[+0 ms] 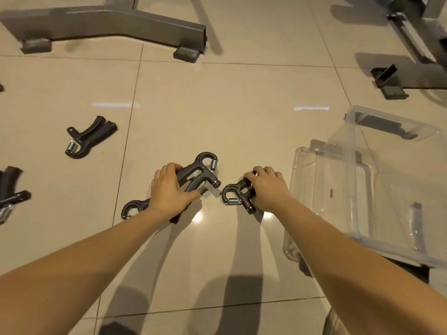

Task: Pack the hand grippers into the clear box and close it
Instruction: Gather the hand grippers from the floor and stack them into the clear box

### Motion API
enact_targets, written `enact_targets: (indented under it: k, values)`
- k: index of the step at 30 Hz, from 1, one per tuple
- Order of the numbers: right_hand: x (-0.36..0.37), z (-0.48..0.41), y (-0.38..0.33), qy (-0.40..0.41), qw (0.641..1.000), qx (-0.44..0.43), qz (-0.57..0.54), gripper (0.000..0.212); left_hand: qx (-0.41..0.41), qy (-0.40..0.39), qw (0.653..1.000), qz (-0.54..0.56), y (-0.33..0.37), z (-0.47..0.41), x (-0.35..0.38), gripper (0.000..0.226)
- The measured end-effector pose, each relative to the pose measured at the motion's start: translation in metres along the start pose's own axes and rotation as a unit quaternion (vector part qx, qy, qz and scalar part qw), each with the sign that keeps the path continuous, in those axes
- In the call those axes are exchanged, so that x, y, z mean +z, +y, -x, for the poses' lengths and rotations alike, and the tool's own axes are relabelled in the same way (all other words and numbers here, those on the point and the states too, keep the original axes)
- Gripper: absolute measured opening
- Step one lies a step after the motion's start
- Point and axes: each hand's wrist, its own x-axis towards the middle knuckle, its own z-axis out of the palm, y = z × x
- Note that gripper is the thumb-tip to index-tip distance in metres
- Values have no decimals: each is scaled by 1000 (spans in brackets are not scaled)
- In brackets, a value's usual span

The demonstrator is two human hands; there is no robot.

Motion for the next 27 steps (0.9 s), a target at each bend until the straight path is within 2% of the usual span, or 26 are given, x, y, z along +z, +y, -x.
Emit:
enact_targets:
  k: [3,5,8,11,14,21,27]
  values:
    - [3,3,1,15,999,-25,41,56,-11,0,1000,18,0,17,-13,73]
    - [6,11,0,12,999,-46,21,47,-23,9,999,25,0,28,-18,72]
    - [15,30,-7,-13,997,-73,-18,45,-36,37,998,36,9,45,-22,72]
    - [22,57,-13,-26,993,-111,-5,42,-45,62,996,39,26,64,-29,73]
    - [14,81,-12,-3,992,-123,-17,38,-39,76,995,42,49,81,-41,72]
    - [-107,114,38,121,983,-123,-67,35,34,91,995,-13,153,112,-121,71]
    - [-179,154,98,161,979,-88,-83,41,72,50,996,17,246,129,-171,66]
